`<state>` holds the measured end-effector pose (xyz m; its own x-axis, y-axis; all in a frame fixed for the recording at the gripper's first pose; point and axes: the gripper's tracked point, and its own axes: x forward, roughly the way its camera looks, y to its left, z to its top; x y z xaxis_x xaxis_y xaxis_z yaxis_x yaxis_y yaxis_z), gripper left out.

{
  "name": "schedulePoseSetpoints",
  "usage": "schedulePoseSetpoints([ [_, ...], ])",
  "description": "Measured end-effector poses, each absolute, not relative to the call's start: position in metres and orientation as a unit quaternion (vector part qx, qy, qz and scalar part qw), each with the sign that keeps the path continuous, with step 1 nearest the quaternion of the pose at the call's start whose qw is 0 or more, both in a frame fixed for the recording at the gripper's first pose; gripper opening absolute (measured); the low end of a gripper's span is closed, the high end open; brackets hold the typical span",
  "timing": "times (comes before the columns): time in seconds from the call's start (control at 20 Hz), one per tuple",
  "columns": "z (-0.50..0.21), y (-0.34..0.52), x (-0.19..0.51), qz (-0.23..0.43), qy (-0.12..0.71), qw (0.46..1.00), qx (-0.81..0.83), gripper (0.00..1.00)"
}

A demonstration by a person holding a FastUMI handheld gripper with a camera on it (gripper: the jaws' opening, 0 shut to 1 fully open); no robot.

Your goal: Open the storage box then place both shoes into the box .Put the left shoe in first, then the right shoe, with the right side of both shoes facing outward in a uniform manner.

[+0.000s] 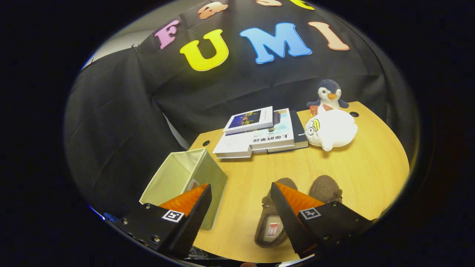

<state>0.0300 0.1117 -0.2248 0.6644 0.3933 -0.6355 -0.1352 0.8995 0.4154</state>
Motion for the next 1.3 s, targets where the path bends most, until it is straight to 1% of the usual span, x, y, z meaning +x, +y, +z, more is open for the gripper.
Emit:
schedulePoseSetpoints([
  [0.55, -0.305, 0.072, -0.001, 0.108, 0.459, 0.872, 0.133, 0.98],
  [0.95, -0.349, 0.065, -0.017, 0.098, 0.510, 0.846, 0.121, 0.97],
  [1.1, -0.355, 0.065, -0.017, 0.093, 0.519, 0.842, 0.119, 0.92],
  [1.15, -0.357, 0.066, -0.016, 0.091, 0.521, 0.840, 0.118, 0.92],
  [1.25, -0.363, 0.064, -0.016, 0.086, 0.528, 0.837, 0.115, 0.78],
  [1.3, -0.366, 0.063, -0.014, 0.083, 0.532, 0.835, 0.113, 0.74],
])
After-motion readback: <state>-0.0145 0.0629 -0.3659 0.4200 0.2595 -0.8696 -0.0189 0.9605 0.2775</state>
